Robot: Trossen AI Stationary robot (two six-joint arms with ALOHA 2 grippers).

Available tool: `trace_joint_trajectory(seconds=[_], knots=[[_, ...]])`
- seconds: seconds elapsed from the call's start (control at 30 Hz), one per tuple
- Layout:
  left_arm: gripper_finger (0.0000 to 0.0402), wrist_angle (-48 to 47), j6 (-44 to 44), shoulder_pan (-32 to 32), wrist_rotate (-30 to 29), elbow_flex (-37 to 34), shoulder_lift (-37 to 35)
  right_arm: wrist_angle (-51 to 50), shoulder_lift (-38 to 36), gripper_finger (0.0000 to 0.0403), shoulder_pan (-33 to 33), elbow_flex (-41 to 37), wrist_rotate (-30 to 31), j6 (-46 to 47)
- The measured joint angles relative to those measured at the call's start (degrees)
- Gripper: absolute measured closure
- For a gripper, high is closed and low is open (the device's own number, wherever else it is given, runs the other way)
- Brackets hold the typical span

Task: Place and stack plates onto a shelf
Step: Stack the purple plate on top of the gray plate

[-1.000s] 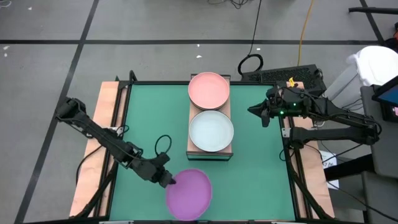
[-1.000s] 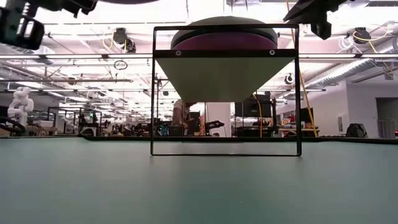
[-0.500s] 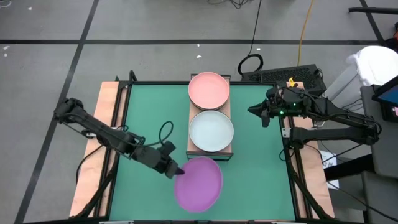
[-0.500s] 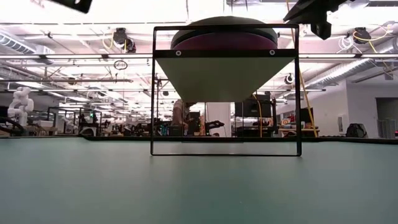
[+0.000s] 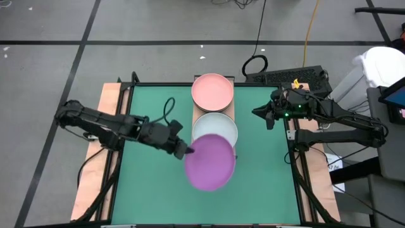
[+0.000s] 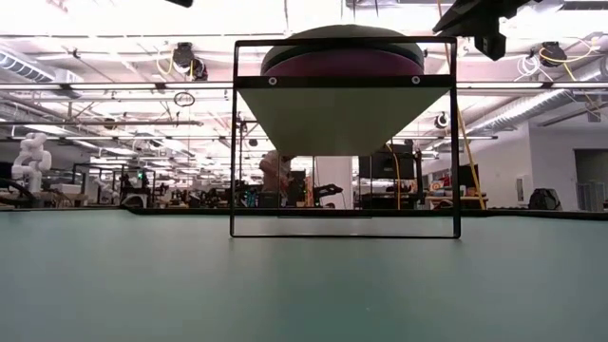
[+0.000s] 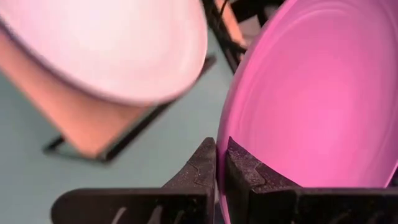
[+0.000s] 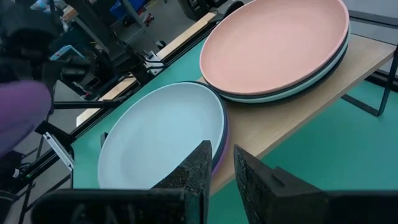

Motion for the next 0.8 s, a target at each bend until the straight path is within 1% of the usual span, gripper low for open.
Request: trace_joint_trajectory(seconds=[0.27,0.47,0.7,0.8], knots=[[0.039,0.1,5.6,6.5,0.7,2.4,0.0,0.0,0.0,0.0348,0.0,0.0,0.0,1.0],[0.039,0.0,7.5,10.8,3.4,2.5,0.0,0.0,0.0,0.0348,0.0,0.0,-0.1,0.7],[0.039,-0.5,9.2,14.9,3.5,2.5,0.5,0.0,0.0,0.0348,0.0,0.0,0.0,0.2],[0.039,-2.9,9.5,16.7,3.4,2.6,1.2,0.0,0.0,0.0348,0.0,0.0,0.0,-0.6]])
